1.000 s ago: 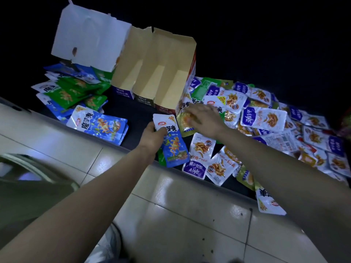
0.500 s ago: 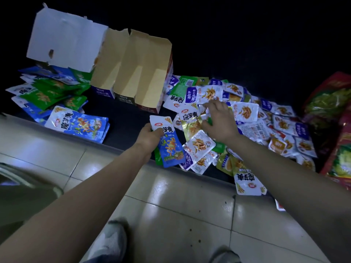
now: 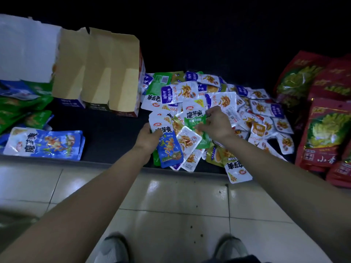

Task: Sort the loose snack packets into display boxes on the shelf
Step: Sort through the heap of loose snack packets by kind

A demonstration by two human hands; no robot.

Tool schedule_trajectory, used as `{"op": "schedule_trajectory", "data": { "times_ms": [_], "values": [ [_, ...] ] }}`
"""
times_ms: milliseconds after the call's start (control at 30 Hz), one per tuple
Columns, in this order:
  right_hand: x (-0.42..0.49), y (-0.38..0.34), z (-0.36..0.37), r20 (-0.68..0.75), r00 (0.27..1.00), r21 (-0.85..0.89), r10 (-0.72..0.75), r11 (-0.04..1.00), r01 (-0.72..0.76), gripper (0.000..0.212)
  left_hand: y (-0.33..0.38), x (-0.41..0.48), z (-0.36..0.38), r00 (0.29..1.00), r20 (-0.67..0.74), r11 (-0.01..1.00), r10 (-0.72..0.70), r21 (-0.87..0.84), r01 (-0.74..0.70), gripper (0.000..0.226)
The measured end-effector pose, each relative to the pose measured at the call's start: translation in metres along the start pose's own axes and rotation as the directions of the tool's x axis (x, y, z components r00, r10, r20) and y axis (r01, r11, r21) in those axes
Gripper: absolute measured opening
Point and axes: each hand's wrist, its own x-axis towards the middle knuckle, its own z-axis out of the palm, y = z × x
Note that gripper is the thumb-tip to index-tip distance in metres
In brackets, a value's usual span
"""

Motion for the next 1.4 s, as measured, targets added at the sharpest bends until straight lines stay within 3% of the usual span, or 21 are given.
{"op": "schedule_trajectory", "data": {
  "times_ms": [100, 167, 233, 267, 333, 400, 433, 533, 600, 667, 733, 767, 833, 900, 967, 1100, 1167, 1233, 1333, 1400],
  "values": [
    [0.003, 0.000, -0.010, -0.096, 0.995, 0.227, 0.014, 0.974, 0.008, 0.016, 0.003, 0.002, -0.003, 1.000, 0.005, 1.000, 0.008, 0.003, -0.008, 0.017],
    [0.005, -0.003, -0.021, -0.234, 0.972, 0.338, 0.023, 0.939, 0.060, 0.007, 0.004, 0.003, -0.004, 1.000, 0.006, 1.000, 0.011, -0.001, -0.011, 0.017],
    [0.001, -0.013, -0.033, -0.280, 0.958, 0.480, 0.065, 0.874, 0.081, 0.004, 0.005, 0.003, -0.004, 1.000, 0.008, 1.000, 0.015, -0.014, -0.015, 0.020],
    [-0.001, -0.018, -0.037, -0.230, 0.971, 0.561, 0.067, 0.824, 0.076, 0.006, 0.006, 0.002, -0.002, 1.000, 0.009, 1.000, 0.013, -0.023, -0.013, 0.020],
    [-0.007, -0.026, -0.034, 0.031, 0.999, 0.622, 0.009, 0.783, -0.026, 0.006, 0.007, 0.001, 0.004, 1.000, 0.028, 0.999, -0.004, -0.051, 0.006, 0.016],
    [-0.016, -0.033, -0.020, 0.260, 0.964, 0.487, -0.063, 0.870, -0.074, 0.023, 0.012, -0.003, 0.010, 0.998, 0.007, 0.991, -0.055, -0.124, 0.055, 0.023],
    [-0.020, -0.036, -0.011, 0.303, 0.949, 0.425, -0.089, 0.904, -0.051, 0.026, 0.014, -0.005, 0.011, 0.995, 0.011, 0.976, -0.097, -0.194, 0.097, 0.027],
    [-0.021, -0.042, 0.010, 0.315, 0.937, 0.347, -0.151, 0.937, 0.035, 0.027, 0.017, -0.012, 0.014, 0.987, 0.062, 0.931, -0.148, -0.327, 0.160, 0.027],
    [-0.013, -0.046, 0.015, 0.309, 0.919, 0.311, -0.244, 0.939, 0.145, 0.013, 0.013, -0.012, 0.010, 0.995, -0.009, 0.965, -0.098, -0.246, 0.093, 0.026],
    [0.004, -0.049, 0.016, 0.201, 0.912, 0.217, -0.357, 0.924, 0.314, 0.011, 0.008, -0.011, 0.002, 0.990, -0.084, 0.973, -0.112, -0.210, 0.092, 0.032],
    [0.028, -0.053, 0.017, 0.090, 0.851, -0.031, -0.518, 0.852, 0.522, 0.030, 0.004, -0.011, -0.006, 0.985, -0.123, 0.975, -0.117, -0.203, 0.091, 0.033],
    [0.040, -0.054, 0.018, 0.125, 0.805, -0.156, -0.579, 0.790, 0.593, 0.042, 0.003, -0.012, -0.010, 0.984, -0.136, 0.978, -0.112, -0.191, 0.085, 0.032],
    [0.061, -0.056, 0.020, 0.338, 0.754, -0.386, -0.564, 0.648, 0.657, 0.059, 0.002, -0.013, -0.016, 0.985, -0.151, 0.981, -0.084, -0.184, 0.055, 0.028],
    [0.072, -0.050, 0.020, 0.463, 0.739, -0.544, -0.489, 0.502, 0.672, 0.063, 0.004, -0.014, -0.021, 0.985, -0.162, 0.981, -0.058, -0.194, 0.025, 0.029],
    [0.074, -0.042, 0.012, 0.401, 0.724, -0.572, -0.562, 0.463, 0.677, 0.052, 0.008, -0.012, -0.024, 0.987, -0.154, 0.979, -0.046, -0.203, 0.014, 0.032],
    [0.078, -0.044, -0.002, 0.257, 0.712, -0.573, -0.653, 0.490, 0.657, 0.027, 0.012, -0.007, -0.027, 0.984, -0.169, 0.966, -0.051, -0.259, 0.006, 0.037],
    [0.085, -0.062, 0.004, 0.277, 0.675, -0.461, -0.684, 0.522, 0.718, 0.025, 0.012, -0.007, -0.030, 0.980, -0.195, 0.961, -0.047, -0.277, -0.009, 0.035],
    [0.087, -0.086, 0.021, 0.383, 0.637, -0.344, -0.669, 0.537, 0.770, 0.039, 0.010, -0.007, -0.035, 0.977, -0.210, 0.959, -0.043, -0.282, -0.019, 0.035],
    [0.090, -0.101, 0.047, 0.561, 0.642, -0.423, -0.522, 0.486, 0.765, 0.056, 0.009, -0.006, -0.040, 0.979, -0.200, 0.953, -0.050, -0.302, -0.013, 0.033],
    [0.092, -0.092, 0.050, 0.538, 0.663, -0.470, -0.521, 0.467, 0.749, 0.054, 0.009, -0.005, -0.041, 0.981, -0.186, 0.946, -0.058, -0.324, -0.006, 0.034]
  ]
}}
